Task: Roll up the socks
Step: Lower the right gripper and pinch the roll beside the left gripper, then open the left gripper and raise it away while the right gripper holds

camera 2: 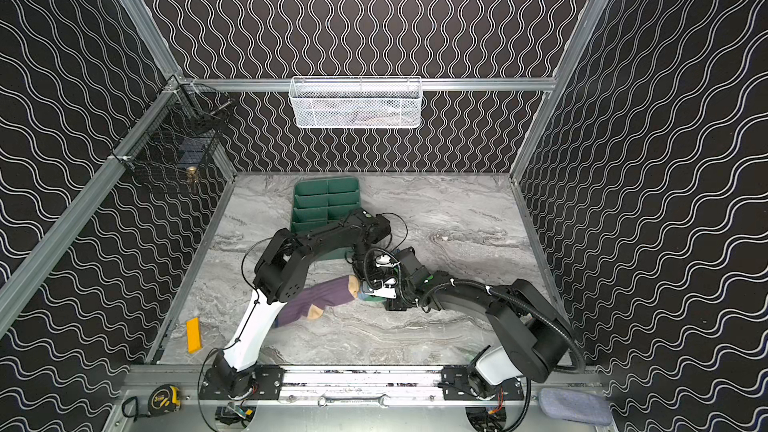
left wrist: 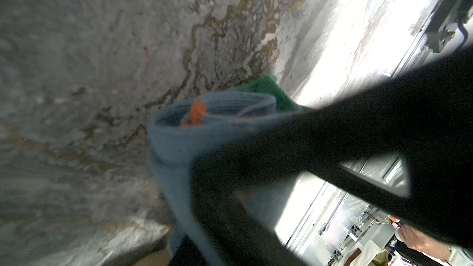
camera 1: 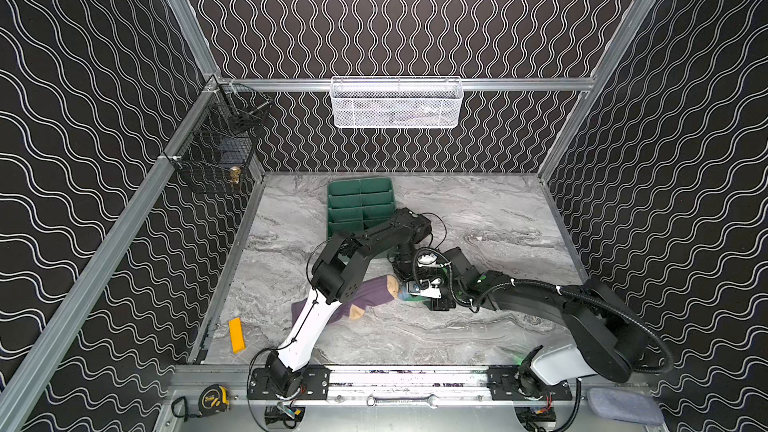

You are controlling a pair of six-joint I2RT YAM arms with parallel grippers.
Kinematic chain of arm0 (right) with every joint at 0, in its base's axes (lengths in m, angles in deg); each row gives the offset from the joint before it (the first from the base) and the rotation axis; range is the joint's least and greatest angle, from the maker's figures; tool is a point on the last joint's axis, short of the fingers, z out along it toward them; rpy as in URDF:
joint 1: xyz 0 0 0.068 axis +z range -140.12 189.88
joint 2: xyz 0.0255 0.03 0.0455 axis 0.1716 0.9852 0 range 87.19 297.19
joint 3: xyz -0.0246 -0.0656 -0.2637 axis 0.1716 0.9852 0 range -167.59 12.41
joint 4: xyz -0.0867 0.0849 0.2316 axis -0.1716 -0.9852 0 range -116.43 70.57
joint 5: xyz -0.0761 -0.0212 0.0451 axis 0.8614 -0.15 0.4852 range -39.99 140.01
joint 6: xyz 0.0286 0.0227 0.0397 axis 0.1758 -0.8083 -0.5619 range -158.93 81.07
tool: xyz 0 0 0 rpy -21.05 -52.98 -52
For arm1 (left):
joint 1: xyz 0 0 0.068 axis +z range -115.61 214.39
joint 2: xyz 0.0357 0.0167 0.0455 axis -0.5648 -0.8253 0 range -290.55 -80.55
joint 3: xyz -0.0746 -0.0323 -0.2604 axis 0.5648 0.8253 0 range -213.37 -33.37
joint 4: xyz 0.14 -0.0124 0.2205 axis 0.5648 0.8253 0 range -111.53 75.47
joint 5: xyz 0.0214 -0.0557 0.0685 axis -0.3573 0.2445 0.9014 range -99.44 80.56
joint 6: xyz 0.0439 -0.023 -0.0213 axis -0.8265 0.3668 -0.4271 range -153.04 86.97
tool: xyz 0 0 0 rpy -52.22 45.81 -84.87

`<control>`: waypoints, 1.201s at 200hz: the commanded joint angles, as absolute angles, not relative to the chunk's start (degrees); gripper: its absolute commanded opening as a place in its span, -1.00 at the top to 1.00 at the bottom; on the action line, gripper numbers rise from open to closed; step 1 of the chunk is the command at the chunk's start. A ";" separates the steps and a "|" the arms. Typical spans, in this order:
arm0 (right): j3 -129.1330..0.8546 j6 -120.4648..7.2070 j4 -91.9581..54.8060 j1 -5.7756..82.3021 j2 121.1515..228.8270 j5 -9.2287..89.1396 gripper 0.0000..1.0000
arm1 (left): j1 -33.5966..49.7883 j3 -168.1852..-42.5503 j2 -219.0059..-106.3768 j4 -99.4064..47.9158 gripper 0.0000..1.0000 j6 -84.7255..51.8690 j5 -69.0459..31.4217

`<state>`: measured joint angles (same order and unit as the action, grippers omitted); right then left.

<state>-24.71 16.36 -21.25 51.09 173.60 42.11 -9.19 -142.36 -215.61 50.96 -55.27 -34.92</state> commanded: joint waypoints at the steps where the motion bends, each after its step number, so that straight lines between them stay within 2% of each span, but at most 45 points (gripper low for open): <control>1: -25.05 15.21 -19.56 51.10 175.54 42.26 -0.41 | -9.56 -141.64 -216.73 43.70 1.00 -54.47 -31.32; 33: -24.88 15.48 -19.61 51.18 177.24 43.14 -0.27 | -9.65 -141.47 -216.61 43.00 1.00 -54.41 -32.33; 42: -24.85 15.26 -19.73 51.17 177.33 42.96 -0.17 | -9.73 -141.39 -216.58 42.78 1.00 -54.56 -32.84; 70: -25.01 15.74 -21.50 51.20 177.56 43.24 0.29 | -9.83 -141.76 -216.28 42.17 1.00 -54.35 -33.76; 83: -25.27 15.65 -23.02 51.27 177.47 43.04 0.60 | -9.83 -141.81 -215.82 41.39 1.00 -54.19 -34.79; 106: -25.16 15.57 -25.98 51.35 175.80 43.57 1.00 | -9.85 -141.22 -213.92 38.02 0.97 -53.24 -36.58; 124: -24.24 15.09 -28.47 51.32 172.81 43.76 1.00 | -9.91 -138.86 -210.71 32.64 0.76 -51.51 -36.28; 141: -22.58 14.57 -29.88 51.36 168.84 44.77 1.00 | -9.91 -134.54 -205.53 24.87 0.42 -49.56 -35.67; 157: -20.96 14.04 -31.19 51.30 165.30 45.33 1.00 | -9.91 -130.67 -200.87 18.48 0.22 -48.36 -35.64; 198: -19.68 12.18 -35.98 50.96 159.12 44.74 1.00 | -9.84 -121.89 -188.38 5.79 -0.05 -47.66 -32.47; 210: -20.33 11.39 -38.33 50.83 158.44 43.60 1.00 | -9.87 -118.55 -183.73 1.81 -0.19 -48.05 -30.20; 240: -20.95 9.31 -41.30 50.66 157.32 41.39 1.00 | -9.70 -114.30 -174.01 -1.73 -0.32 -51.87 -24.65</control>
<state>-20.19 12.29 -36.59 50.70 158.17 44.75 -9.82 -116.48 -179.24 6.27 -49.11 -30.19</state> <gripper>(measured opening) 0.193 0.639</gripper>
